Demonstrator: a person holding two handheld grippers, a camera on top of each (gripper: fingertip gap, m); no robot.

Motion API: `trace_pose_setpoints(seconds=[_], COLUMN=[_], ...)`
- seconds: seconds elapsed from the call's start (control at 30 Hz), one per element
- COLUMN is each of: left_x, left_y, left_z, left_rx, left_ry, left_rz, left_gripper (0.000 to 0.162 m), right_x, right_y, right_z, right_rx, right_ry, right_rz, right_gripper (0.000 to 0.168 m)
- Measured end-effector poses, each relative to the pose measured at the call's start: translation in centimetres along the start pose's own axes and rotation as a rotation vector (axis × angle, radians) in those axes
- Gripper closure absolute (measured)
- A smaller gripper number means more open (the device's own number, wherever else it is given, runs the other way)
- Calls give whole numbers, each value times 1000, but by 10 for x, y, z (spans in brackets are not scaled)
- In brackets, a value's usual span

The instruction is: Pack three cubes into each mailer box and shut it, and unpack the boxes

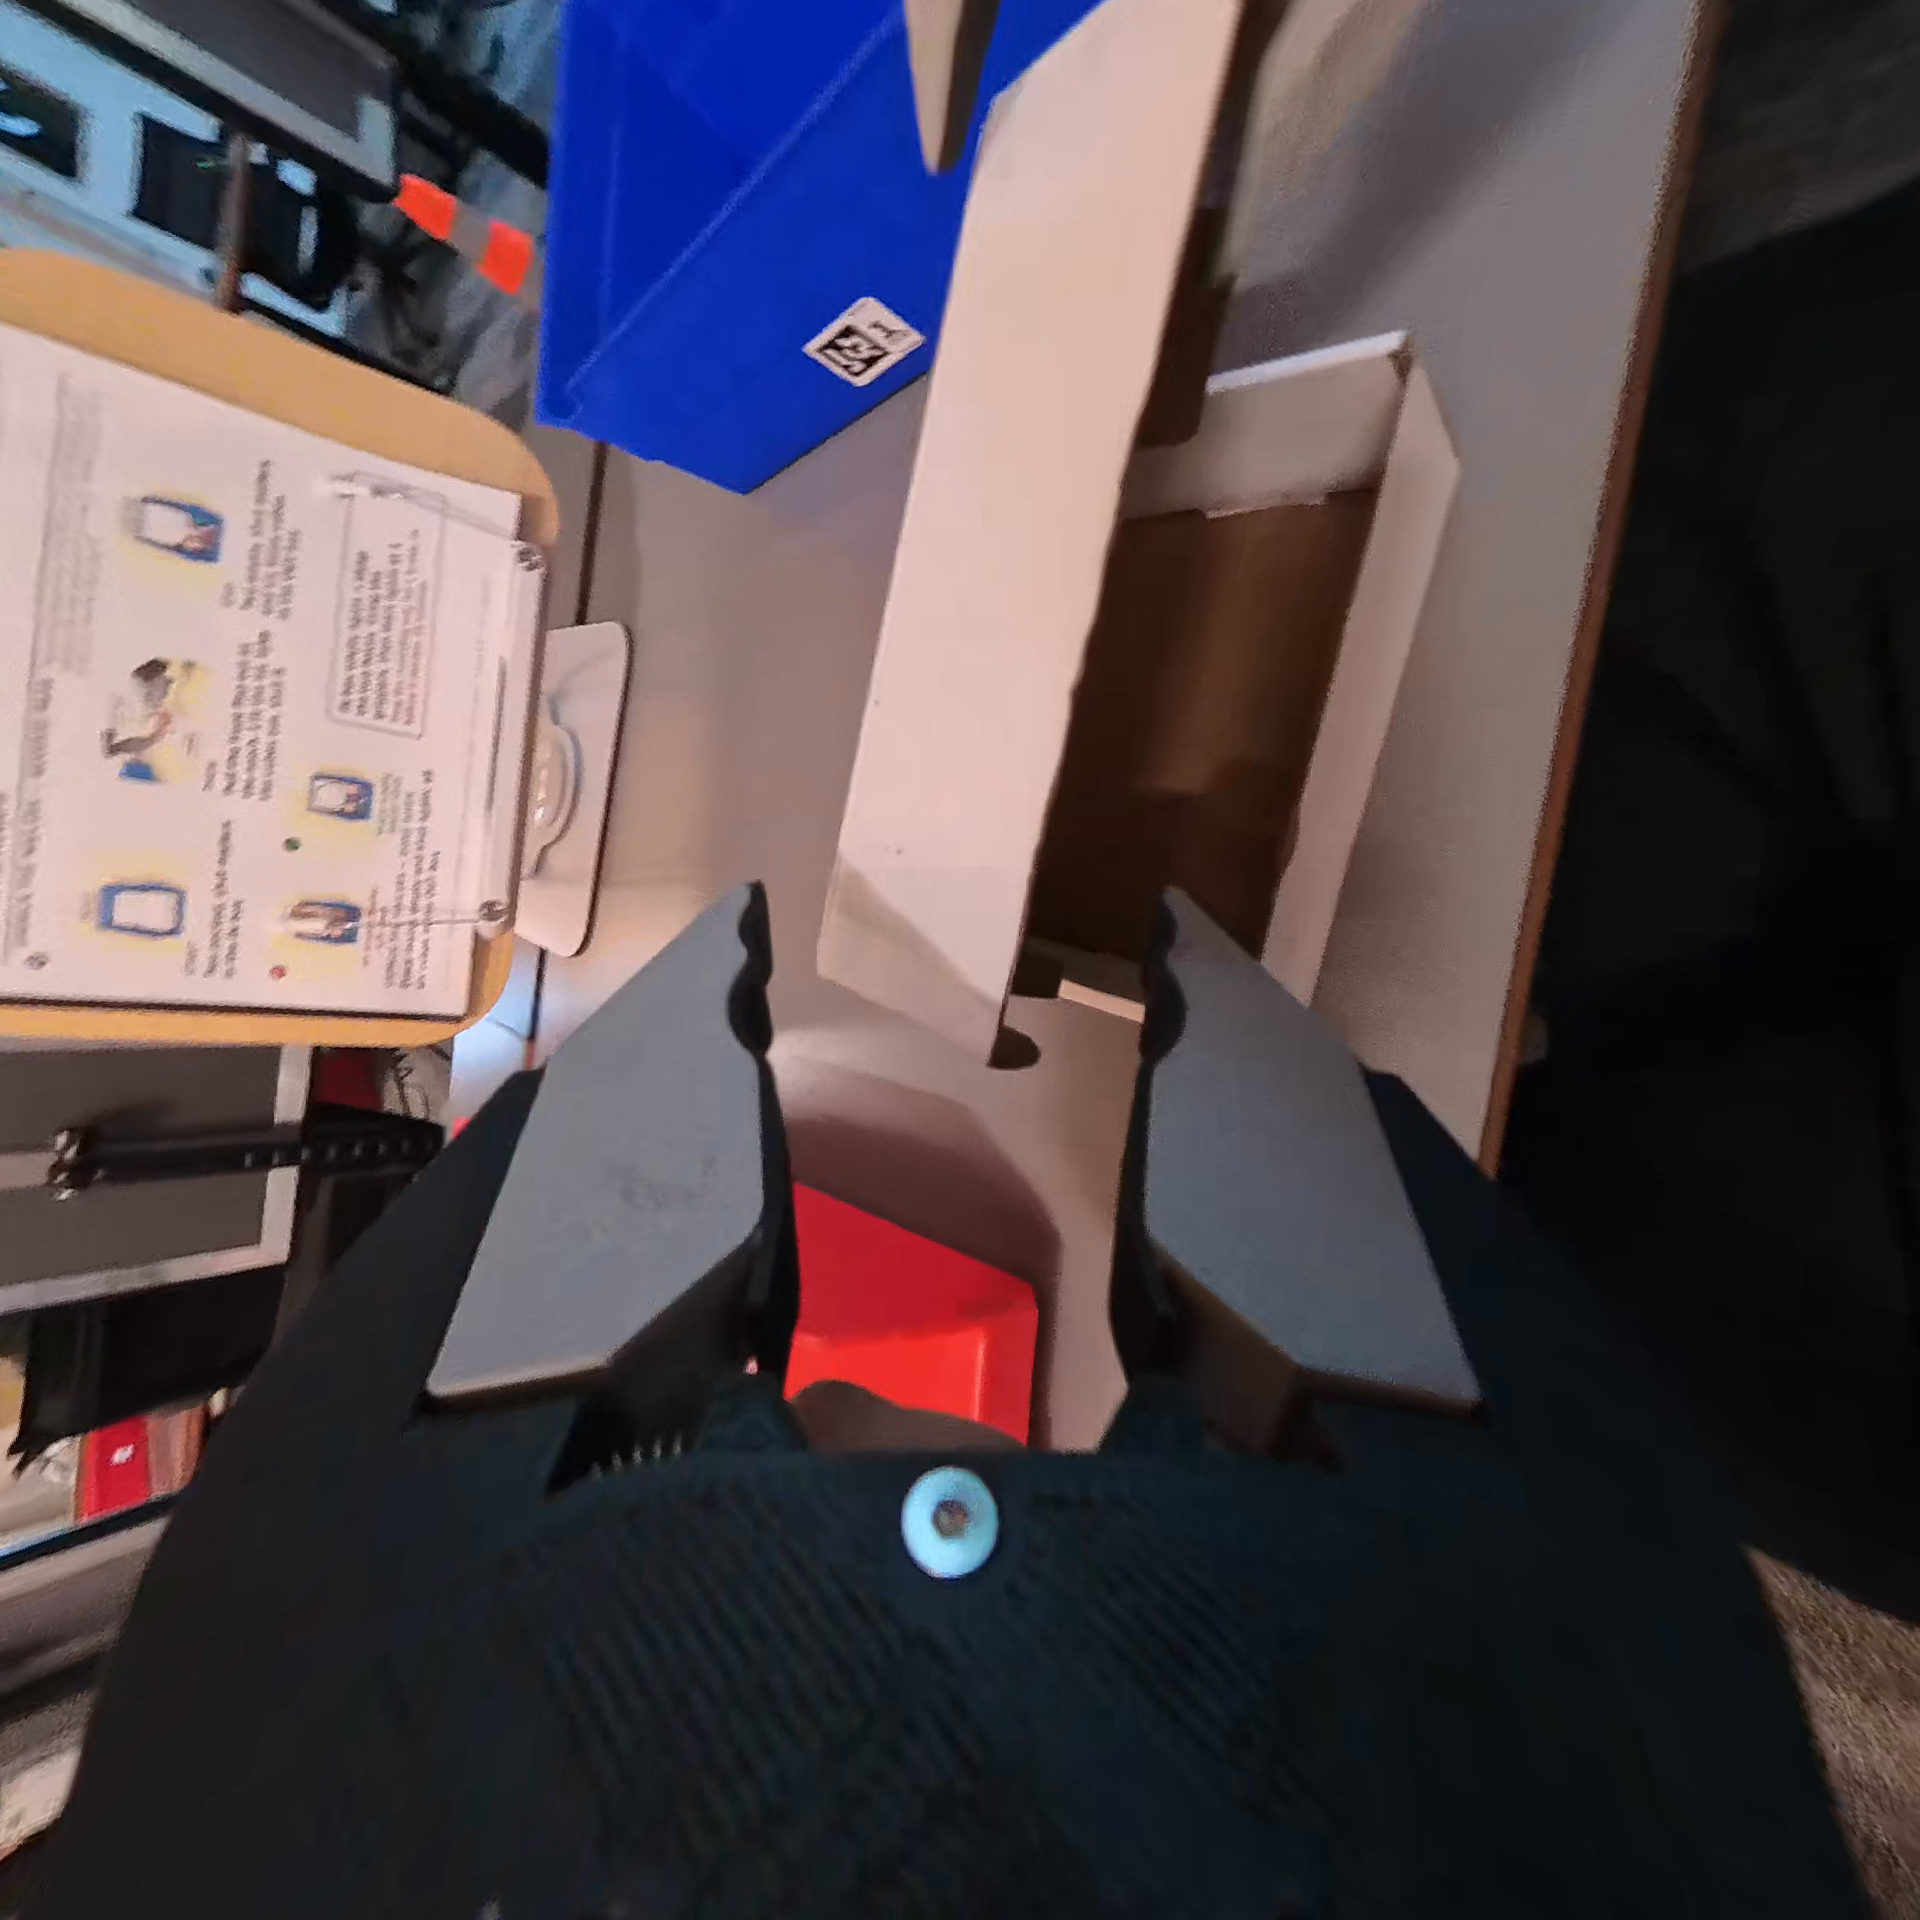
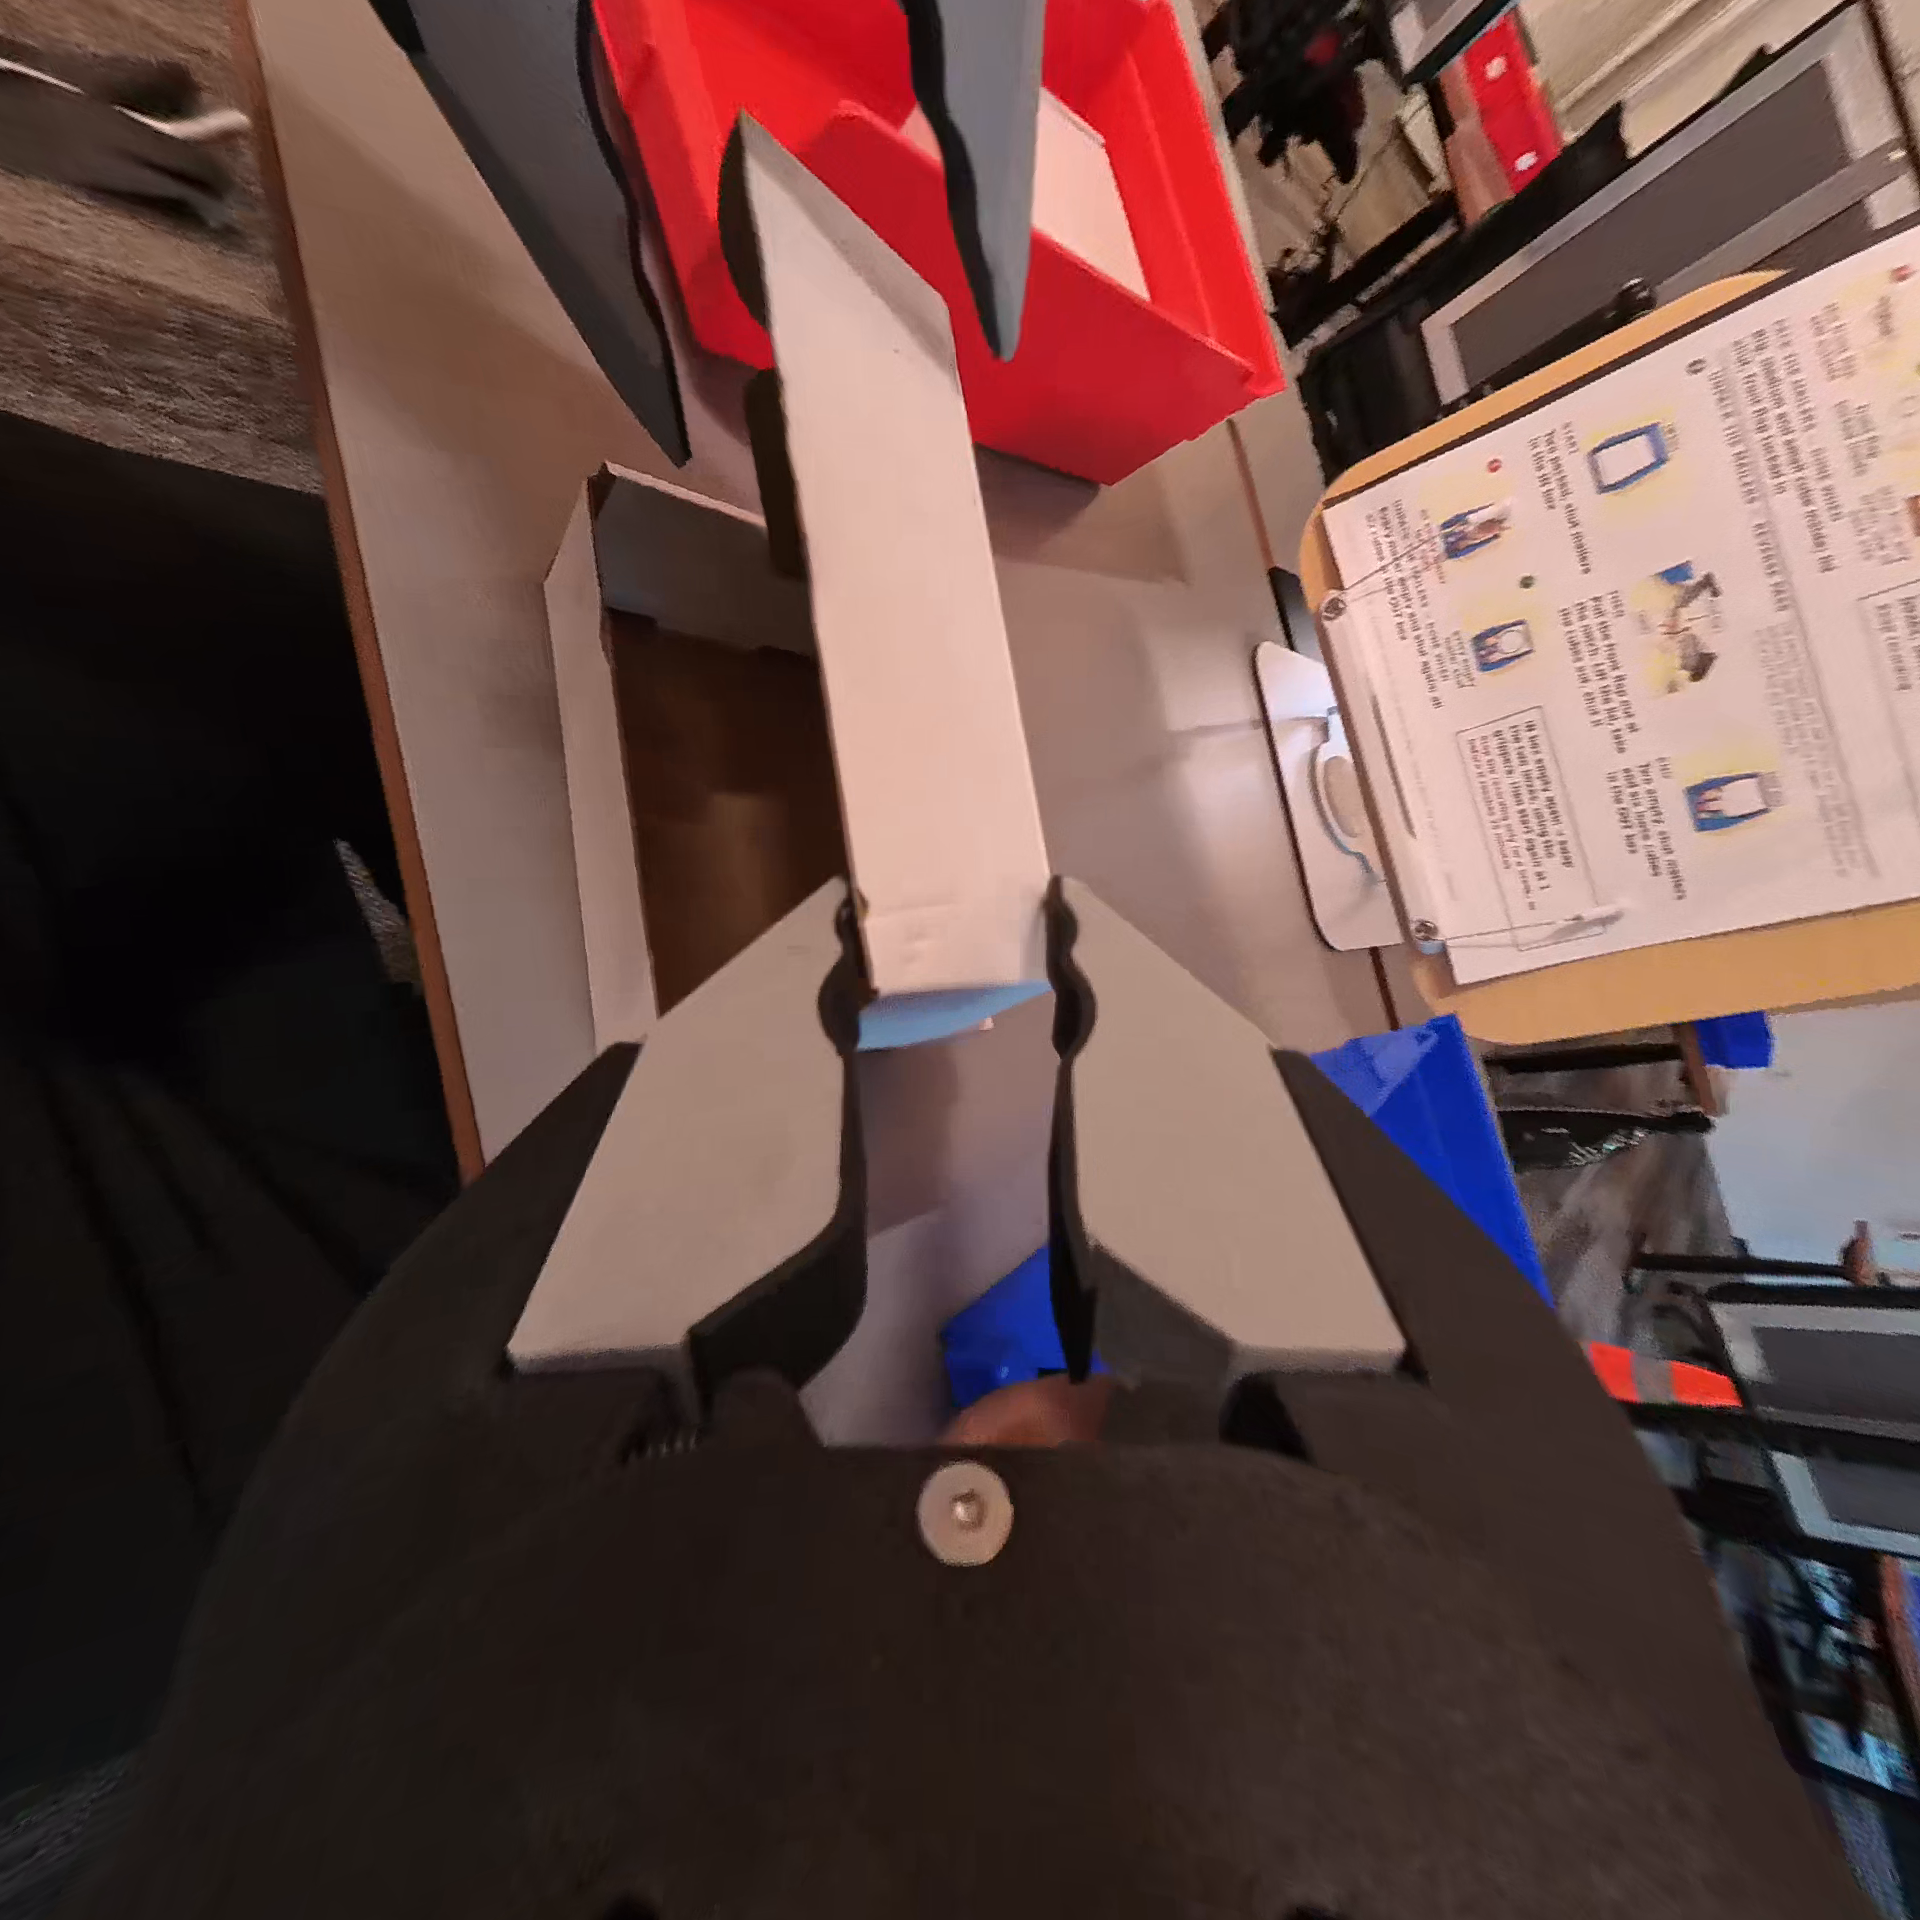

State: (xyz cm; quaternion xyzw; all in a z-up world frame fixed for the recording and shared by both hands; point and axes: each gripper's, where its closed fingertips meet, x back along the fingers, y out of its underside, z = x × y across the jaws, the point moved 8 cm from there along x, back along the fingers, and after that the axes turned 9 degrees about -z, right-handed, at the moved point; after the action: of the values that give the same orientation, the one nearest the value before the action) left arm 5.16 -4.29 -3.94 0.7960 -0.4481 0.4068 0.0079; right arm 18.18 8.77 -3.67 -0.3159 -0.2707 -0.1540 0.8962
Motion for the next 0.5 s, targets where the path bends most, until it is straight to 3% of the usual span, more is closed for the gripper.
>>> trace_pose_setpoints(seconds=[0.1, 0.17, 0.5], left_x=[0, 0, 0], left_y=[-1, 0, 4], left_z=[-2, -8, 9], left_rx=[2, 57, 187], left_ry=[110, 142, 277], left_rz=[23, 46, 93], left_gripper=[107, 127, 122], right_x=[0, 0, -3], right_y=[-1, 2, 5], right_z=[4, 5, -10], right_rx=[-50, -95, -107], right_ry=[-82, -148, -224], right_rz=[30, 38, 6], right_gripper=[137, 137, 136])
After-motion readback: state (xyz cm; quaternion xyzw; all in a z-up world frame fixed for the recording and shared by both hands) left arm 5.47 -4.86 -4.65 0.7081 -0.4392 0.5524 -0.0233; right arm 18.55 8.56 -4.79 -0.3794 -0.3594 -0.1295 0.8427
